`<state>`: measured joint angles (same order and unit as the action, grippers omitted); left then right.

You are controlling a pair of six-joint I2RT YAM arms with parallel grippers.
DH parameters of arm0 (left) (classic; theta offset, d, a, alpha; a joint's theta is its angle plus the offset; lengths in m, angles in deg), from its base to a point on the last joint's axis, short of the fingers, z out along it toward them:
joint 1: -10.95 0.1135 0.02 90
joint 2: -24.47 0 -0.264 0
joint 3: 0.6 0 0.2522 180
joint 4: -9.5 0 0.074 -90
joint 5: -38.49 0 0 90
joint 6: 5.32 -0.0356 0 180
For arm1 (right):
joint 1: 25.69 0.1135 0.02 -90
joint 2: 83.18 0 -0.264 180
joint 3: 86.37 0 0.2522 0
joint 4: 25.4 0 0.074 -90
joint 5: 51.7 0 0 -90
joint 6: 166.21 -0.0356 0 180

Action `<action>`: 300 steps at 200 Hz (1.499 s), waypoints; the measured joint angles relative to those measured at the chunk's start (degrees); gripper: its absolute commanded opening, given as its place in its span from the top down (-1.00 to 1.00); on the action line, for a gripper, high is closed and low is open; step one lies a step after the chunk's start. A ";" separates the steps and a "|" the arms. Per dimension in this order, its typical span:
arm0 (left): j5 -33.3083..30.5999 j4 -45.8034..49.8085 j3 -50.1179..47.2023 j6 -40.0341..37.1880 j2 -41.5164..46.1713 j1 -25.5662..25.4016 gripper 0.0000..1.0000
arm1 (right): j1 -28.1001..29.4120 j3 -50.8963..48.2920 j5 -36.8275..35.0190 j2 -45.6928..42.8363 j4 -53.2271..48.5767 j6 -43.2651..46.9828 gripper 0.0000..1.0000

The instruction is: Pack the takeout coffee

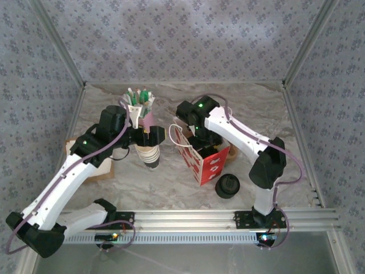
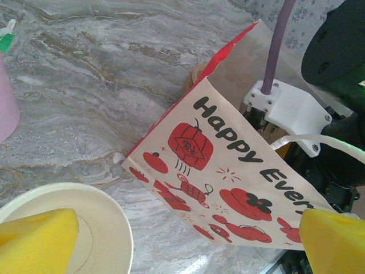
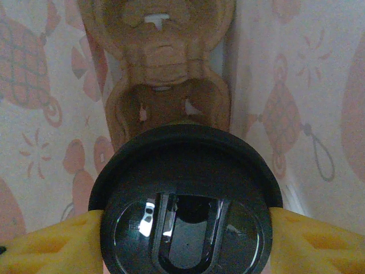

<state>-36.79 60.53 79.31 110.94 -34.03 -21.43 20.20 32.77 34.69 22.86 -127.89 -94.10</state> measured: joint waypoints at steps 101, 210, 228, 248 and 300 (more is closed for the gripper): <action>-0.87 -0.15 -0.98 0.85 0.00 -0.44 -0.99 | 0.15 -2.86 0.46 -1.44 3.21 0.85 -0.34; -1.11 -0.31 -1.14 0.92 -0.04 -0.66 -0.99 | 0.76 -5.31 0.46 -4.59 6.08 1.29 -0.34; -1.16 -0.44 -1.14 1.09 -0.13 -0.83 -0.99 | 0.76 -5.79 0.46 -4.63 6.43 1.46 -0.34; -1.29 -0.72 -1.14 1.29 -0.17 -1.18 -0.99 | 0.81 -6.08 0.46 -4.68 6.56 1.49 -0.34; -1.57 -1.14 -1.16 1.31 -0.57 -1.51 -0.99 | 1.03 -6.14 0.46 -4.83 6.73 1.49 -0.34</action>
<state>-38.37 59.40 78.15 112.25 -34.60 -22.94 21.23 26.63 35.15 18.03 -121.15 -92.62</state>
